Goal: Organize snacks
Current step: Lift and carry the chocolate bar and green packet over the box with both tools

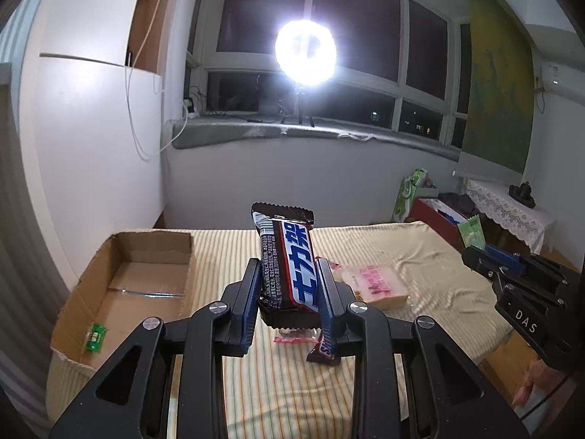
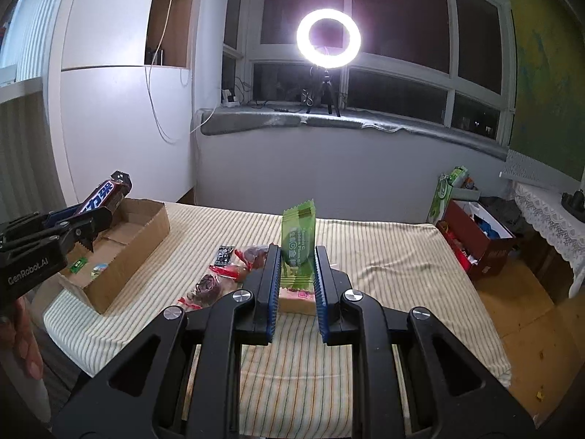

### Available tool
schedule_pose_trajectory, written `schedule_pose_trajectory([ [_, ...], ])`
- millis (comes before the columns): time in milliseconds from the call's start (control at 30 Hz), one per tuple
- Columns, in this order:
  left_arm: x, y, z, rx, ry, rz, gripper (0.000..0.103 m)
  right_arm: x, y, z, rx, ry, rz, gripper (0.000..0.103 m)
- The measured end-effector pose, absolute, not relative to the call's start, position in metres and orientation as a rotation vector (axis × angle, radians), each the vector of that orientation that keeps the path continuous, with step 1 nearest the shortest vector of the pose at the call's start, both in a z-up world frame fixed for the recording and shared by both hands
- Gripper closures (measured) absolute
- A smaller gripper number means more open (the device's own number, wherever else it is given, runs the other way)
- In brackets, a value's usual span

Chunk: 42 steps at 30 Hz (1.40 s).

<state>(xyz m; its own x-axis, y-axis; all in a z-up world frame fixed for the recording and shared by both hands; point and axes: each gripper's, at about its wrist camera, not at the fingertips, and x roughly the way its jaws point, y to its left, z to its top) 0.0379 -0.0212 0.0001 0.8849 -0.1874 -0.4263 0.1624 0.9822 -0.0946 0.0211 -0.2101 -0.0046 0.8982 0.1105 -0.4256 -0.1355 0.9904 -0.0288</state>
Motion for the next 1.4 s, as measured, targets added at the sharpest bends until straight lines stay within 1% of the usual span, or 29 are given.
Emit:
schedule_pose_trajectory([
  [233,0.027,-0.017,0.0,-0.056,0.436,-0.186,0.076,0.015,-0.207,-0.005,-0.062,0.438,0.135,0.086],
  [400,0.023,-0.005,-0.004,-0.076,0.44,-0.18,0.076,0.018,-0.182,-0.005,-0.09,0.448,0.167,0.086],
  [567,0.016,0.027,-0.007,-0.104,0.442,-0.133,0.076,0.025,-0.134,-0.004,-0.135,0.451,0.244,0.086],
  [800,0.001,0.094,-0.008,-0.145,0.425,-0.024,0.076,0.032,-0.046,0.004,-0.197,0.429,0.396,0.086],
  [967,-0.011,0.133,-0.005,-0.181,0.407,0.055,0.076,0.031,-0.002,0.011,-0.224,0.399,0.475,0.086],
  [1100,-0.013,0.15,-0.004,-0.196,0.398,0.095,0.076,0.04,0.016,0.011,-0.227,0.398,0.505,0.085],
  [1233,-0.005,0.156,-0.009,-0.194,0.407,0.096,0.076,0.054,0.028,0.001,-0.223,0.424,0.527,0.085],
  [1400,0.01,0.16,-0.027,-0.197,0.449,0.089,0.076,0.078,0.044,-0.027,-0.218,0.489,0.559,0.085],
])
